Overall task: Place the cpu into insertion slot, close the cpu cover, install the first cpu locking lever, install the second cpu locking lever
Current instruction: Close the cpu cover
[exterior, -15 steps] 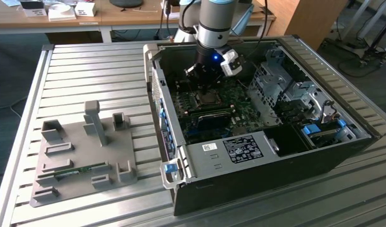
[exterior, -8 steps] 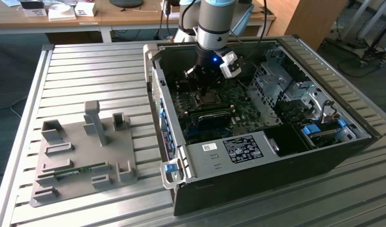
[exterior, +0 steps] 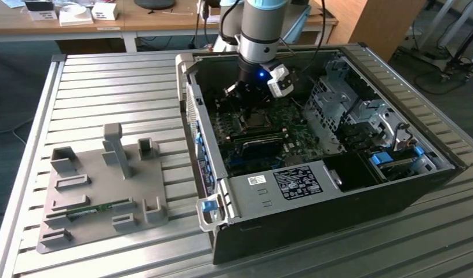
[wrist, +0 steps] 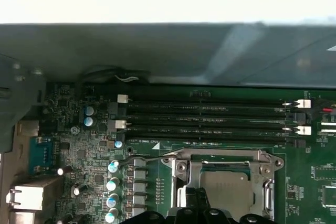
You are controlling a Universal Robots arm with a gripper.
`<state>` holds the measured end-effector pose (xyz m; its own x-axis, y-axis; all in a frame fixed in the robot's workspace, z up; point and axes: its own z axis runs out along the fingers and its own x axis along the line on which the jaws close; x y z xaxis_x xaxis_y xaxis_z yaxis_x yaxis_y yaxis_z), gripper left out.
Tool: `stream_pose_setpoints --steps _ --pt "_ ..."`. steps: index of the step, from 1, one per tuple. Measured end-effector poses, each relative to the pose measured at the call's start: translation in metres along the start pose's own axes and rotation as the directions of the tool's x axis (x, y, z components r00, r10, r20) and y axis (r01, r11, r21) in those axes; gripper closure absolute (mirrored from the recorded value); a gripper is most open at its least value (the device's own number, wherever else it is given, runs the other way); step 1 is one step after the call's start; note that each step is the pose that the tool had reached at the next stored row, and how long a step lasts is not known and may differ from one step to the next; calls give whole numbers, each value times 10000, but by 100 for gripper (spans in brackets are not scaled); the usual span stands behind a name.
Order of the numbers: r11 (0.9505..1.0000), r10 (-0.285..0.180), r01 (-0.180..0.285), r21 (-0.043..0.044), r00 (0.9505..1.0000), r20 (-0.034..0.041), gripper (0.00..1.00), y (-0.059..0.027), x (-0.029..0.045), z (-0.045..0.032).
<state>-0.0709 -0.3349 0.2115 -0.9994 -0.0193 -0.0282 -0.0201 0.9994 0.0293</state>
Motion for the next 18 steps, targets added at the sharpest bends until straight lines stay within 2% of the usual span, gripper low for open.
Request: stream_pose_setpoints --steps 11,18 --pt "10000 -1 1 0 10000 0 90 -2 40 72" --pt "10000 0 0 -4 10000 3 90 -2 41 88"
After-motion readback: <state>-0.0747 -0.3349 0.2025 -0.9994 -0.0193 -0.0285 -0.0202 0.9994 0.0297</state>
